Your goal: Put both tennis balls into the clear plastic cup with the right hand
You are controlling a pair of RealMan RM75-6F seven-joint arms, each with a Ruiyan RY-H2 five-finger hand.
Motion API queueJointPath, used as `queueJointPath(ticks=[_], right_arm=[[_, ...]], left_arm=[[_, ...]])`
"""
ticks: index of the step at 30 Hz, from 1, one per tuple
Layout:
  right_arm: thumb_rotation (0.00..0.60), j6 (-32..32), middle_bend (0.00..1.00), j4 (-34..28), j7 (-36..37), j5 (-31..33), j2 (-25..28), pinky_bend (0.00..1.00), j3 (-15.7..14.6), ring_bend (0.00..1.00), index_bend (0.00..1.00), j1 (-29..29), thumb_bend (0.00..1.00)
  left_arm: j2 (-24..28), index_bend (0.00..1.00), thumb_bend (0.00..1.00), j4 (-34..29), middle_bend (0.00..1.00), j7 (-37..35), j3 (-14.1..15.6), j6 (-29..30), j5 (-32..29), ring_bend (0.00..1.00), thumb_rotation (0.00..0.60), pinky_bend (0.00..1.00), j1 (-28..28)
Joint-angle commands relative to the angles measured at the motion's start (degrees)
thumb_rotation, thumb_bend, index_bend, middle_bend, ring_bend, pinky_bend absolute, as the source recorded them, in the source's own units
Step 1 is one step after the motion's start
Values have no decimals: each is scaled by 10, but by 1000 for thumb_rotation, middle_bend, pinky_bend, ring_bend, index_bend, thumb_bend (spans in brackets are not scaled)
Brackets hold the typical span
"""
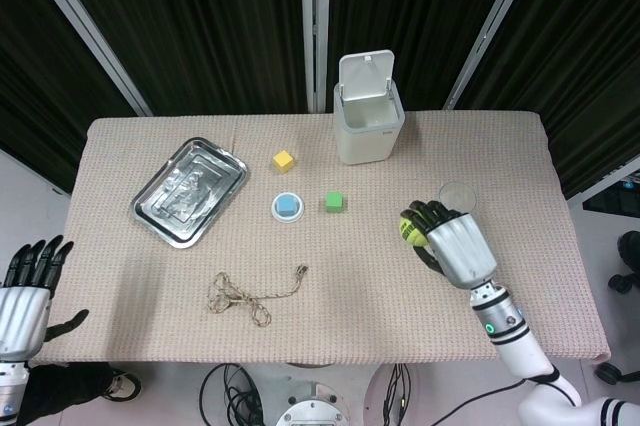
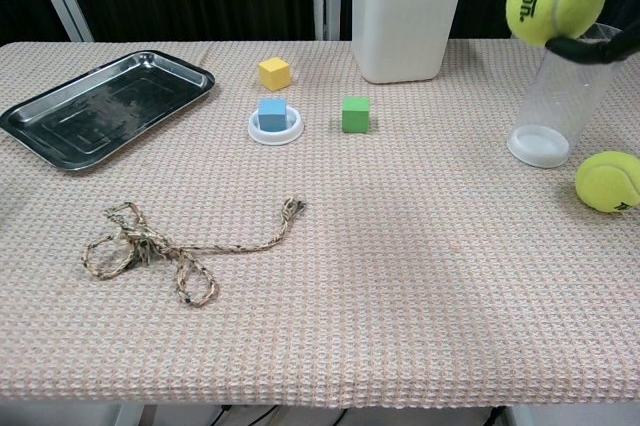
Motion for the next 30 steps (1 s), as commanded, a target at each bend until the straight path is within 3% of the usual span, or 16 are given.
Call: queueJointPath(ticks=[1,9,18,24,27,30], right_arm=[[600,-8,526,11,-5,50,3,739,31,513,633,14,426],[600,-59,525,79,-1,140,-6,726,57,512,623,45,395],[600,-77,519,98,20,166,-1,724,44,509,593,48,377],[600,-82,455,102,39,170,6,691,35,488,506,47,321],[600,-91,370,105,45,177,12,598,33,386,426,50,257],[600,-99,238,100,45,186,19,374,32,183,277,53,189]], left_arm=[[0,50,58,0,0,1,0,-3,-3,0,600,20,-1],[-1,50,59,2,0,1,-2,-9,-6,0,600,20,-3],[1,50,58,-2,0,4,-7,-13,-7,0,600,20,-10],[1,50,59,-4,0,7,-7,-12,-5,0,600,20,-11],[2,50,59,-4,0,7,-6,-13,-6,0,600,21,-10],[2,50,59,-5,0,8,-5,-11,-5,0,600,20,-10]])
